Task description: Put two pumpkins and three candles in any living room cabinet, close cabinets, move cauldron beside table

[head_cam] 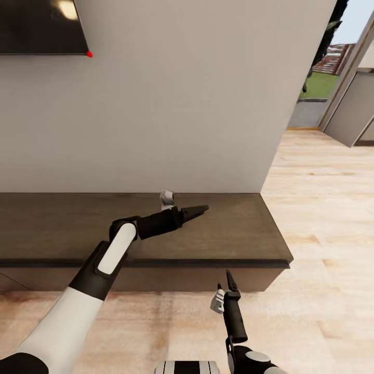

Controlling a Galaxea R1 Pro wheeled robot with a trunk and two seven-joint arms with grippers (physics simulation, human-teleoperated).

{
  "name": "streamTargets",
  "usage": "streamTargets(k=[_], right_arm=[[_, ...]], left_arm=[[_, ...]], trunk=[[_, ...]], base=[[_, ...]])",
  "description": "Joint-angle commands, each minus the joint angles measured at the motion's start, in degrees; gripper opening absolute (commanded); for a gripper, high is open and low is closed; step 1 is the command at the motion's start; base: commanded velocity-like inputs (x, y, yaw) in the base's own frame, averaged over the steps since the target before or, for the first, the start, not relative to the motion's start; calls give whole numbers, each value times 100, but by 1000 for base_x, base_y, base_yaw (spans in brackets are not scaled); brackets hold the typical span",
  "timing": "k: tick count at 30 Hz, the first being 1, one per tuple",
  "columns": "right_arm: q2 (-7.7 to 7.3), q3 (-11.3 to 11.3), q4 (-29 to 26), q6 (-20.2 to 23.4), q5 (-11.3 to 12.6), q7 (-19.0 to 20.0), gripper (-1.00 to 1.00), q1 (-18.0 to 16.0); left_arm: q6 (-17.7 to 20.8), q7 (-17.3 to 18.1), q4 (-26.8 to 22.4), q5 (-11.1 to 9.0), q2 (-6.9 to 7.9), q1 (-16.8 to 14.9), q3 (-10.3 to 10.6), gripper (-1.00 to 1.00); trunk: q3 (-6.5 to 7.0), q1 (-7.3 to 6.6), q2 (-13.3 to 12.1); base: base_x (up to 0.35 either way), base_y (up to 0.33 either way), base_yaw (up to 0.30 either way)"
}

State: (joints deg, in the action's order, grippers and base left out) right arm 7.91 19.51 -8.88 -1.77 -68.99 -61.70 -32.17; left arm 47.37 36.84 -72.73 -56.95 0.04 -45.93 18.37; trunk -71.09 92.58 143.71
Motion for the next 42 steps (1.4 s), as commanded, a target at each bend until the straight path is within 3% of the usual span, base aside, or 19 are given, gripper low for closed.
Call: streamTargets(k=[1, 11, 19, 27, 34, 42], right_arm=[[0, 0, 0, 0, 0, 0, 100, 0], [8, 0, -9, 1, 0, -25, 100, 0], [9, 0, -9, 17, 0, -375, 100, 0], [6, 0, -9, 18, 0, -398, 100, 0], [-99, -24, -153, 58, 41, -508, 100, -95], [-109, 12, -228, 62, 36, -576, 100, -132]], left_arm=[[0, 1, 0, 0, 4, 2, 0, 100], [0, 1, 4, 0, 13, 11, 0, 100], [0, 0, 4, 0, 14, 13, 0, 100], [0, 0, 12, 0, 13, 13, 0, 100], [-26, -1, 14, 3, 5, 139, -8, 100], [-33, -1, -15, 5, 9, 181, -9, 100]], trunk=[[0, 0, 0], [0, 0, 0], [0, 0, 0], [0, 0, 0], [0, 0, 0], [0, 0, 0]], base=[[253, 0, 0], [21, 0, 0], [0, 0, 0], [0, 0, 0], [0, 0, 0], [0, -52, 0]])
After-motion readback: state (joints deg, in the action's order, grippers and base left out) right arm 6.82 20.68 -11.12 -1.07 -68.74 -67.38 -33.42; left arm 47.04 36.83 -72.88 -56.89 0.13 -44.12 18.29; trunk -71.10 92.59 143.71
